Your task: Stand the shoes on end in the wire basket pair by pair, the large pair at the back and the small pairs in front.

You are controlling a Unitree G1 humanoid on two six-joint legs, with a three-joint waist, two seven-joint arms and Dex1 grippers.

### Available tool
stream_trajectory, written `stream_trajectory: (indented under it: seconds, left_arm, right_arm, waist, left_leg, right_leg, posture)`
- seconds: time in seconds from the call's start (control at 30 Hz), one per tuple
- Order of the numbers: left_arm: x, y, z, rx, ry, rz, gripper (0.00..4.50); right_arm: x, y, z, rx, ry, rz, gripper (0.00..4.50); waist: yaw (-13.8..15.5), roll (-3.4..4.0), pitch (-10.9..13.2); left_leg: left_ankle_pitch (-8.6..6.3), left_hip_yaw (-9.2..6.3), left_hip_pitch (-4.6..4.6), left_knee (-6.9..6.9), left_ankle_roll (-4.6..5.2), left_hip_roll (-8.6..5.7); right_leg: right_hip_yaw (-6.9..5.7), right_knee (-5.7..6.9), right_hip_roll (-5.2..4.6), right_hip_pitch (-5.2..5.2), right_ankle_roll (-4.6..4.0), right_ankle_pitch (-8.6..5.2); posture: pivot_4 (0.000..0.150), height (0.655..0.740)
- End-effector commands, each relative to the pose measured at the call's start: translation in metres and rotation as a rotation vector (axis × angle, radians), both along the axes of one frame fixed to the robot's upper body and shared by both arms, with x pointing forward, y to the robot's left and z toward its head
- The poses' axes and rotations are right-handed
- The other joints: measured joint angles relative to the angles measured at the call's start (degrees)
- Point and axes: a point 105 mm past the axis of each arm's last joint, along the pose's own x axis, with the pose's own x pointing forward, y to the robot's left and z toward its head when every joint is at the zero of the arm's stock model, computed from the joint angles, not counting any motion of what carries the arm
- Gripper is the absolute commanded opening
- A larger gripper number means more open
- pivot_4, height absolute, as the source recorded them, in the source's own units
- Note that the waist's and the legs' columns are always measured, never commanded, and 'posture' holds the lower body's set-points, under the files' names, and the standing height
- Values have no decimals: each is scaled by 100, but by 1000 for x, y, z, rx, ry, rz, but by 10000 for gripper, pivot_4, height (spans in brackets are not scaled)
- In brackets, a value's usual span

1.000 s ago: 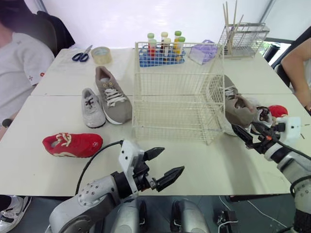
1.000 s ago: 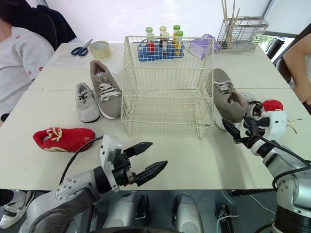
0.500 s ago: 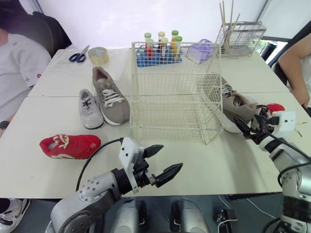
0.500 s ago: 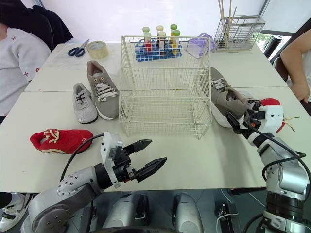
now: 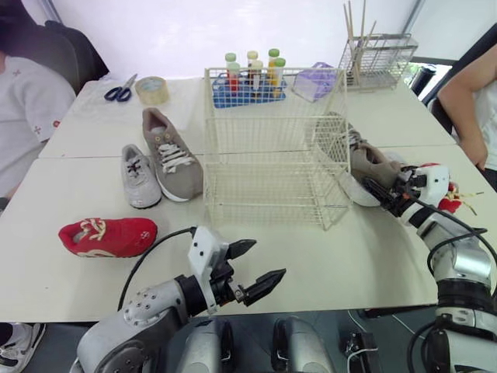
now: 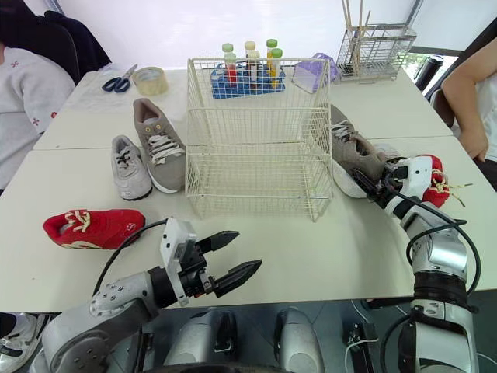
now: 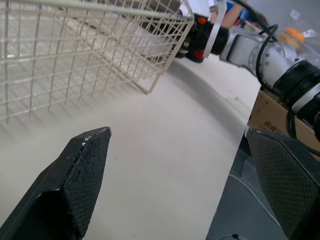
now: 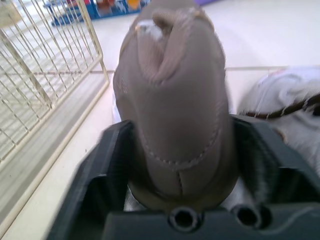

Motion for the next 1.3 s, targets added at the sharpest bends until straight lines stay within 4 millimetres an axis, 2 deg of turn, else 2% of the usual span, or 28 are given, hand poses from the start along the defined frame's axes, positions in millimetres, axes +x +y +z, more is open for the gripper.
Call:
stream_trajectory:
  seconds: [0.03, 0.17, 0.33, 0.4, 0.43, 0.53, 0.6, 0.73, 0.87, 0.93, 1.03, 1.13, 1.2, 1.3]
  left_arm:
    - [1, 3, 5, -6, -43, 11, 45000]
    - [3, 7, 2, 7, -49, 20, 45000]
    - [3, 11, 0, 19, -52, 19, 45000]
    - [3, 13, 1, 25, -52, 12, 45000]
    - [3, 14, 3, 24, -48, 3, 45000]
    - [2, 18, 7, 20, -37, -18, 45000]
    - [2, 22, 9, 24, -28, -34, 45000]
    - [6, 27, 12, 44, -20, -63, 45000]
    - [11, 29, 17, 49, -15, -85, 45000]
    - [12, 32, 18, 52, -9, -88, 45000]
    - [10, 35, 20, 61, -1, -84, 45000]
    - [7, 38, 22, 66, 8, -72, 45000]
    - [4, 40, 23, 67, 17, -65, 45000]
    - [-3, 51, 21, 86, 31, -7, 45000]
  right_arm:
    - [3, 7, -13, -7, 31, 13, 17559]
    - [4, 12, -16, -25, 32, 24, 3337]
    - [2, 13, -9, -37, 0, 18, 2278]
    - [4, 8, 14, -58, -85, -14, 2278]
    - [6, 2, 38, -59, -159, -44, 2278]
    - [7, -5, 83, -62, -293, -82, 2278]
    - [7, -6, 113, -79, -376, -93, 2278]
    - [4, -4, 159, -119, -502, -108, 2278]
    - [-8, -5, 222, -197, -670, -120, 2278]
    - [-10, -4, 237, -216, -710, -125, 2278]
    - [-22, 11, 295, -254, -869, -51, 2278]
    - [-34, 52, 339, -252, -987, 177, 2278]
    - [-41, 83, 353, -292, -1023, 357, 2278]
    - [-57, 135, 352, -388, -987, 736, 2278]
  waist:
    - [-33, -14, -9]
    - [-33, -37, -22]
    - [-28, -37, -22]
    - [-30, -36, -22]
    - [-32, -34, -20]
    - [-17, 3, 1]
    - [-9, 23, 9]
    - [5, 35, 18]
    - [4, 32, 19]
    - [-1, 31, 20]
    - [-24, 44, 29]
    - [-67, 66, 46]
    - [-90, 70, 48]
    - [-76, 64, 48]
  left_leg:
    - [0, 0, 5, 0, 0, 0]
    - [-3, 0, 36, -3, -2, 7]
    - [-7, 1, 47, -7, -1, 7]
    - [-7, 1, 47, -10, -2, 7]
    - [-7, 2, 47, -11, -2, 7]
    - [-7, 6, 38, -13, -2, 4]
    - [-1, 10, -7, -10, -2, -2]
    - [22, 11, -37, -7, -37, -3]
    - [20, 12, -37, -8, -34, -5]
    - [19, 13, -38, -8, -33, -5]
    - [19, 14, -36, -8, -33, -5]
    - [19, 20, -36, -10, -33, -4]
    - [22, 21, -35, -18, -38, 0]
    - [24, 18, -34, -25, -42, 11]
  right_leg:
    - [0, 0, 0, 4, 0, 0]
    - [0, -5, -11, 33, -4, -2]
    - [1, -10, -19, 44, -19, -11]
    - [1, -10, -22, 42, -20, -11]
    - [1, -10, -22, 40, -20, -11]
    - [2, -10, -29, 27, -20, -11]
    - [3, 0, -36, -19, -4, 0]
    - [2, 6, -26, -45, -1, 2]
    - [-1, 2, -15, -43, 2, 1]
    - [-1, 0, -15, -42, 4, 0]
    - [0, 1, -14, -42, 5, -1]
    - [4, 3, -13, -48, 5, -1]
    - [7, 6, -12, -54, 4, -1]
    - [6, 4, -7, -55, 3, -2]
  posture:
    - [1500, 7400]
    - [1500, 7400]
    - [1500, 7400]
    - [1500, 7400]
    - [1500, 7400]
    - [1500, 7400]
    - [1500, 7400]
    - [1500, 7400]
    - [1500, 7400]
    - [1500, 7400]
    - [1500, 7400]
    - [1500, 7400]
    - [1500, 7400]
    - [1500, 7400]
